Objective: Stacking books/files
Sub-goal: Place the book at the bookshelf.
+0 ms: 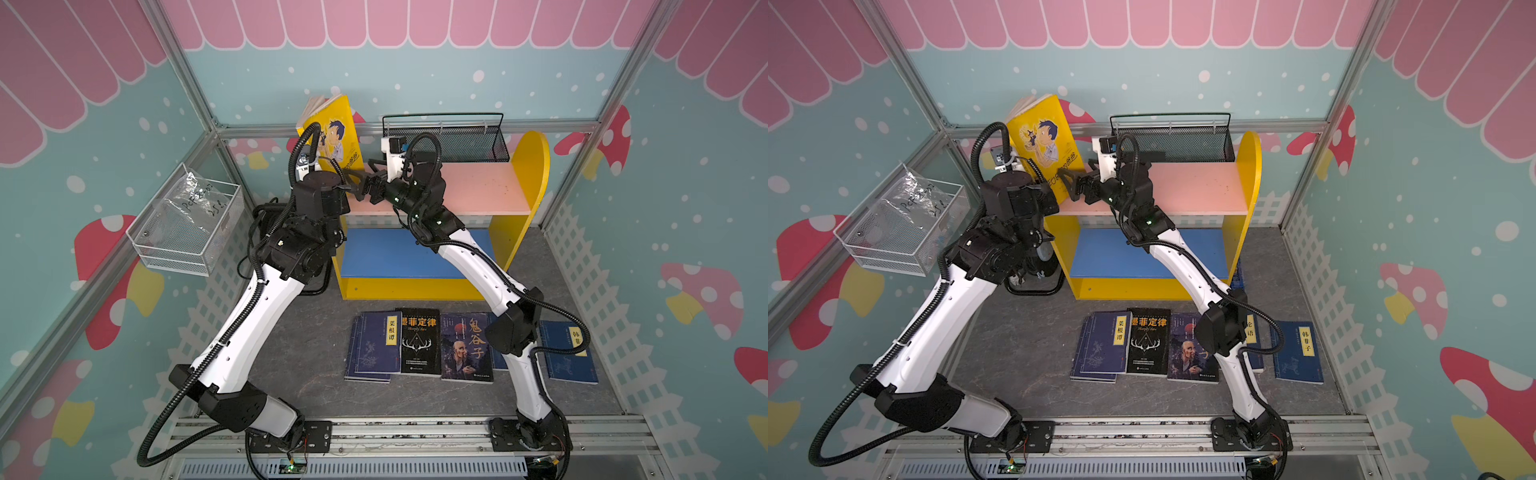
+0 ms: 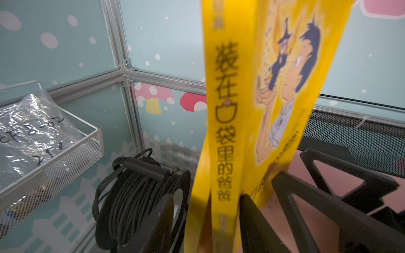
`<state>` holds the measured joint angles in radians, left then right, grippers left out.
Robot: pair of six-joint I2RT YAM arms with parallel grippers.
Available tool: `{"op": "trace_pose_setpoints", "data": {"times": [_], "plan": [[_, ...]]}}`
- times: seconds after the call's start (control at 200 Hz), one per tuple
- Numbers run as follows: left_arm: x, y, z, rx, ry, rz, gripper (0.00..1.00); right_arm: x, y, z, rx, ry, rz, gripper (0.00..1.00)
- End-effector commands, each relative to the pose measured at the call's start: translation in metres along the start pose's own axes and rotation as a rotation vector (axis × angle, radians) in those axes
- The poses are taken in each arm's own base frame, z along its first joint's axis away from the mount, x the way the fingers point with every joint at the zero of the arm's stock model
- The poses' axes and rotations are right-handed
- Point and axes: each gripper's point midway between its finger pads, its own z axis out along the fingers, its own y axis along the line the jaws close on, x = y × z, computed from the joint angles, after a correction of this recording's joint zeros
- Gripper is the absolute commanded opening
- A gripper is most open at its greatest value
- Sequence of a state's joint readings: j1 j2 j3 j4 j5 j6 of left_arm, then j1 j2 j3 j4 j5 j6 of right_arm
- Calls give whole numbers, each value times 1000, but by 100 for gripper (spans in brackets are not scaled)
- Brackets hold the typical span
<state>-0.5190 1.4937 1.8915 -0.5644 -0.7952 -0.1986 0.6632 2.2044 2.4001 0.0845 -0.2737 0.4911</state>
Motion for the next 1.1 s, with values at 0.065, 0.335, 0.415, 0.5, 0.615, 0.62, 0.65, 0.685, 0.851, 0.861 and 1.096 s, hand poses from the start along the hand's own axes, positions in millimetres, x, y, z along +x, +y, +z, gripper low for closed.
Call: {"op": "trace_pose_setpoints", "data": {"times": [0.065,0.335,0.415,0.5,0.615,0.62,0.65,0.685,0.851,0.861,1.096], "plan": [[-11,21,-11,-48,-28,-21,53,121,-23,14,72,282,151,97],[-16,23,-23,9,-31,-82,63,126,-25,17,70,283,178,98],[-25,25,-32,42,-44,-112,67,127,-23,18,65,283,182,97],[-38,29,-44,80,-67,-148,72,123,-22,17,59,279,174,97],[-58,35,-63,144,-113,-211,77,110,-19,17,56,248,143,97],[-59,36,-64,146,-115,-214,78,109,-19,17,57,248,143,97],[-65,40,-69,158,-130,-235,78,104,-18,16,55,236,133,97],[-70,44,-74,170,-144,-253,78,100,-17,16,55,230,127,97],[-89,62,-94,187,-202,-304,81,83,-10,11,45,209,98,97],[-90,62,-95,189,-203,-304,81,82,-9,11,44,207,95,97],[-97,67,-108,231,-217,-315,85,31,1,-2,63,122,-57,98]]}}
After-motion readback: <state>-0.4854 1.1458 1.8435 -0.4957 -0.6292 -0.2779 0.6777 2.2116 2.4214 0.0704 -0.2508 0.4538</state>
